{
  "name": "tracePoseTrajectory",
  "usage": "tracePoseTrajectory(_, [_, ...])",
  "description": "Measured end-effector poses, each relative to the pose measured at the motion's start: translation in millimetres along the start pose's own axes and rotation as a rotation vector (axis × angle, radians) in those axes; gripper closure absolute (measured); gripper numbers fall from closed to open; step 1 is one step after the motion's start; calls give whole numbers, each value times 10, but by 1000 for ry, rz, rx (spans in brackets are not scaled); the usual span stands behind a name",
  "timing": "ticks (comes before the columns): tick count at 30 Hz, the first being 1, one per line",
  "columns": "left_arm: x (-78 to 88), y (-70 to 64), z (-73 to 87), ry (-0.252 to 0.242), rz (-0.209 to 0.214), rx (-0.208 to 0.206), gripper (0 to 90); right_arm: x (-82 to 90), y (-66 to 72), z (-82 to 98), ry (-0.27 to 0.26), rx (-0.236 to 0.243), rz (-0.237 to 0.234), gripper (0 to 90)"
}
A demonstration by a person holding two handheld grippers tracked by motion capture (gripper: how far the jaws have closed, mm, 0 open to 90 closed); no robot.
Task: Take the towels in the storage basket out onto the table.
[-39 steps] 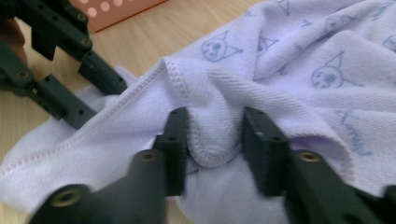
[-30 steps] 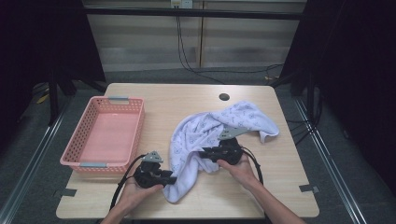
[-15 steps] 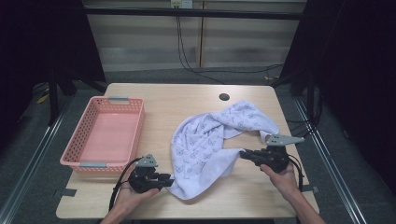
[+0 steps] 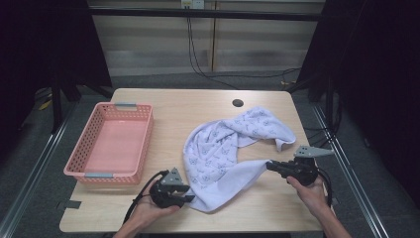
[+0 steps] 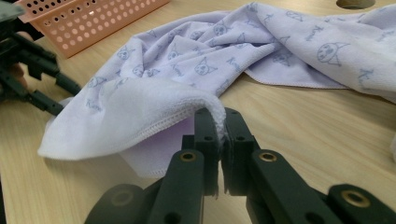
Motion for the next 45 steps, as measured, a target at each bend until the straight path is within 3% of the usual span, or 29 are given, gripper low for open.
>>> tracePoseTrajectory(2, [-30,-83,-16,22,19,-35,783,13,-10,1,-3,-4,5,859])
tracePoseTrajectory(3, [-39,-96,-27,24,23,-23,845,19,-11,0,-4,-6,6,859])
tracePoseTrajectory(6, [-12,-54,-37,19,23,-2,869,42,-17,-12,-13,-4,9,859])
tracePoseTrajectory(8, [86,34,-87,-59,60,86,872,66,-27,-31,-20,-3,13,859])
tracePoseTrajectory(10, [231,140,-154,-129,42,121,874,99,-56,-76,-41,-9,21,859])
tracePoseTrajectory(13, [458,275,-306,-230,24,162,874,148,-118,-206,-73,-14,43,859])
tracePoseTrajectory(17, [780,403,-592,-330,-20,170,874,230,-213,-491,-136,-11,70,859])
tracePoseTrajectory(19, [948,465,-770,-370,-42,166,874,295,-270,-677,-178,-14,89,859])
tracePoseTrajectory(24, [1361,598,-1265,-489,-98,159,874,454,-331,-1181,-237,37,140,860])
tracePoseTrajectory(29, [1620,689,-1645,-553,-158,129,875,626,-474,-1619,-285,54,204,859])
tracePoseTrajectory(33, [1857,738,-1948,-637,-164,136,876,769,-532,-1925,-326,68,242,859])
tracePoseTrajectory(38, [2136,688,-2305,-690,-197,95,877,980,-537,-2300,-377,93,274,859])
tracePoseTrajectory(41, [2372,631,-2507,-764,-195,86,878,1178,-524,-2589,-414,124,296,858])
tracePoseTrajectory(44, [2630,461,-2695,-827,-214,27,877,1413,-439,-2841,-474,160,305,859])
tracePoseTrajectory(45, [2668,420,-2716,-843,-207,25,877,1487,-398,-2896,-498,169,301,859])
Point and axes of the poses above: each handheld gripper's, and its own axes: x roughly backward along the jaws, z roughly out of its underside, y roughly to its left, the point moved 4 cm from there along -x, roughly forward along the jaws, and after that the axes turned 7 degrees about x, right-handed, at the moved point
